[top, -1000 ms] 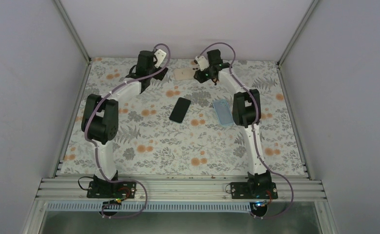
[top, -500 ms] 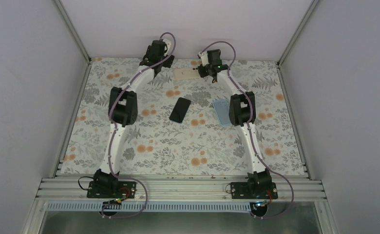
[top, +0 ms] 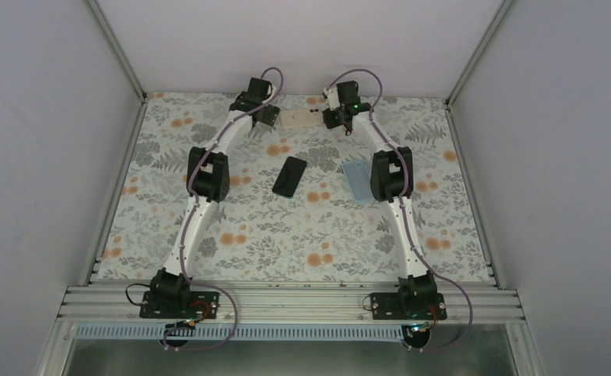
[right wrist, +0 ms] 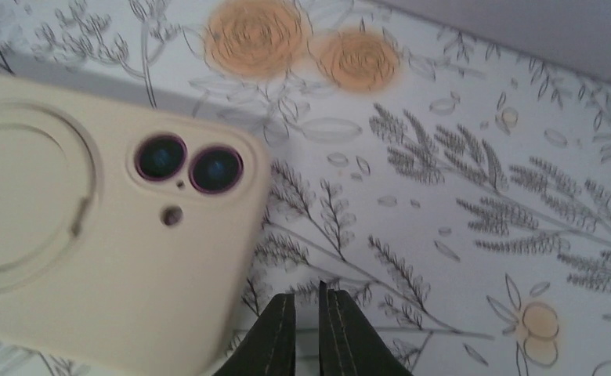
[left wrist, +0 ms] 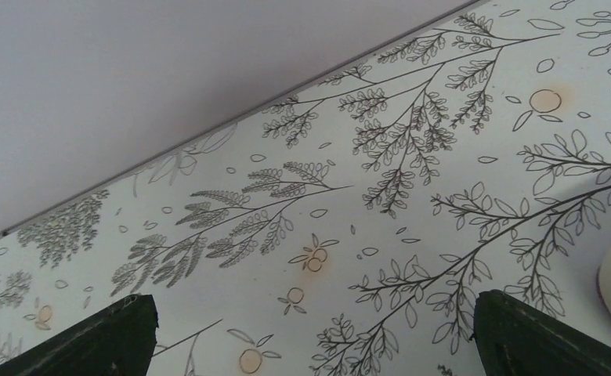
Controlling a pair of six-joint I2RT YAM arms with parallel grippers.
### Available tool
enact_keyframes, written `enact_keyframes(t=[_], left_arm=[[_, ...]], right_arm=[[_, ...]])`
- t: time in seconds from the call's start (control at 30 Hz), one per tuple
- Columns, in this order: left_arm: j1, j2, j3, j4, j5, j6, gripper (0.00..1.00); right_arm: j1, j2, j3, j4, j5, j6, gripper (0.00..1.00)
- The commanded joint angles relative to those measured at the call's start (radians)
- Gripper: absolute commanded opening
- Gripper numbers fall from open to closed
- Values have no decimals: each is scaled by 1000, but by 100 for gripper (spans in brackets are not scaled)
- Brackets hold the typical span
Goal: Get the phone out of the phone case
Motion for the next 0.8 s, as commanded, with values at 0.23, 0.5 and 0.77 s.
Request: enact_keyframes(t=[0.23,0.5,0.77], left_arm=[[-9,37,39,-11,189,-16,100],[-46,51,24,-42,249,31,100],[-94,47,18,-49,337,66,100]], right_arm=[[-28,43,11,-185,-170,-43,16],[14,50,13,-210,-171,-108,12],[18,7,-63,-213,-308,-98,3]])
